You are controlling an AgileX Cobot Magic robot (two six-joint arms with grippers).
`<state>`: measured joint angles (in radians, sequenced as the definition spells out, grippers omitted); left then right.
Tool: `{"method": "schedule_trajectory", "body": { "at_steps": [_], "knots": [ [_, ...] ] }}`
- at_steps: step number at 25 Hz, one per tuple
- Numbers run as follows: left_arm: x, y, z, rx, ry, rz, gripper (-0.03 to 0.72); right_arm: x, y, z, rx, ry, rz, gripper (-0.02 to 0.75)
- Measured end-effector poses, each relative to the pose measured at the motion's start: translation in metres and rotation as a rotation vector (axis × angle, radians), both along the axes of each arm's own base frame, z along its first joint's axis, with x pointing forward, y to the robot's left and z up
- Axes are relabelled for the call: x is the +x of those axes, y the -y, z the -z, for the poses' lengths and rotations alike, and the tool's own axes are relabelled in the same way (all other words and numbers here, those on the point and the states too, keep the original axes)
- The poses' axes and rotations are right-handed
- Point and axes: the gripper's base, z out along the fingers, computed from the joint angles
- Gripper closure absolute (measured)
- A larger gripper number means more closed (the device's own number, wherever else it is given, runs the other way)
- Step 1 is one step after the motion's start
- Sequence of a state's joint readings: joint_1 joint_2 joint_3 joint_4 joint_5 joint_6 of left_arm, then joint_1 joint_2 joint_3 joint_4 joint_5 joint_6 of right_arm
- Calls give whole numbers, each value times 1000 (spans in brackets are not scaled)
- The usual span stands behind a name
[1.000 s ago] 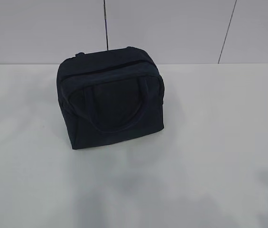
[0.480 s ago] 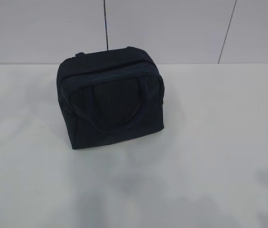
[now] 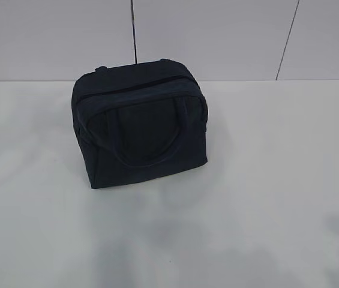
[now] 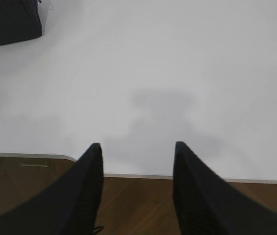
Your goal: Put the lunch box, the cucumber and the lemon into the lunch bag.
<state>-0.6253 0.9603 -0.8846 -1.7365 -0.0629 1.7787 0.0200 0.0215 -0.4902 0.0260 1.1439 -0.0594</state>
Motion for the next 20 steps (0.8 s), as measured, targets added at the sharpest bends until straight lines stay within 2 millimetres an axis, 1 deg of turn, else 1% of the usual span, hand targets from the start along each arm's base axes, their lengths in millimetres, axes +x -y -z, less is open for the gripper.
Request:
{"method": "schedule_trajectory", "body": {
  "at_steps": [7,9,13,15,17,20],
  "knots": [
    [-9,12,2,54,25,170,328,0,0,0,0,0,0,387],
    [-10,13,11,74,3,184,329,0,0,0,0,0,0,387],
    [-10,15,42,140,-67,200,336,0,0,0,0,0,0,387],
    [-11,14,54,161,-98,205,337,0,0,0,0,0,0,387],
    [-11,14,58,168,-109,206,342,0,0,0,0,0,0,387],
    [-12,13,58,166,-107,208,347,0,0,0,0,0,0,387]
  ]
}}
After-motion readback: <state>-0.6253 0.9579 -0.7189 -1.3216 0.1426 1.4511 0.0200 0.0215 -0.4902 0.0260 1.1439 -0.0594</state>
